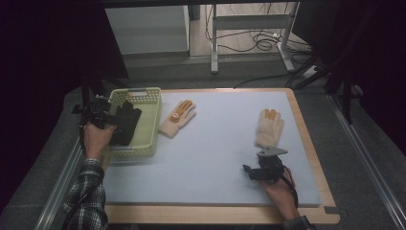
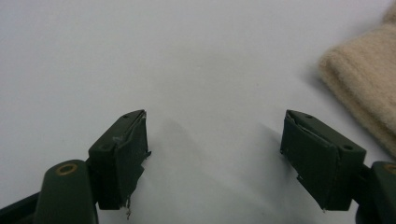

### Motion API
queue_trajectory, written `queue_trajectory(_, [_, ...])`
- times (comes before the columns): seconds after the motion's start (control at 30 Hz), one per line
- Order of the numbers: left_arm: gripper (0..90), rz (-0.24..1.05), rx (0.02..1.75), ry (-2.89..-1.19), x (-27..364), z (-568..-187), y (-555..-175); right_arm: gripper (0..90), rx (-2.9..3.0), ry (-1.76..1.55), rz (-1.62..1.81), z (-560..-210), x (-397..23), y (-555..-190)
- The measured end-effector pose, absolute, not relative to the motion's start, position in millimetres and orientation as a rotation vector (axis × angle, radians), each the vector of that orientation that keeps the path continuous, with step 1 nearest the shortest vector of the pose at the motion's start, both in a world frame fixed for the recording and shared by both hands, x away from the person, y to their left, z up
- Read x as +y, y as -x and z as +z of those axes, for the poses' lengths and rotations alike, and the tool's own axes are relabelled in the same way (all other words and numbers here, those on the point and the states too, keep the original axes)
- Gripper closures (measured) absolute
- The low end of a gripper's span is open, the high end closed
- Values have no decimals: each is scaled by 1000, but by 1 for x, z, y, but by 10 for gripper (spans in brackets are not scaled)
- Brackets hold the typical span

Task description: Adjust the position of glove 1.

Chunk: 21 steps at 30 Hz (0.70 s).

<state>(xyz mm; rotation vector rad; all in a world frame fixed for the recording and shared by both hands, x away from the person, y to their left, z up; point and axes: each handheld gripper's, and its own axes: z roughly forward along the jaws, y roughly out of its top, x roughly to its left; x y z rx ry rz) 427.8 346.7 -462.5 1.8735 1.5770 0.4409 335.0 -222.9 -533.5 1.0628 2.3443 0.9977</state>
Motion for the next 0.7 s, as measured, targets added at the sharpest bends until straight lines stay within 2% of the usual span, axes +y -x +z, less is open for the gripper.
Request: queue_trajectory(0.7, [0, 469, 1216, -1967, 290, -444, -374, 225, 2345, -1062, 992, -533, -223, -335])
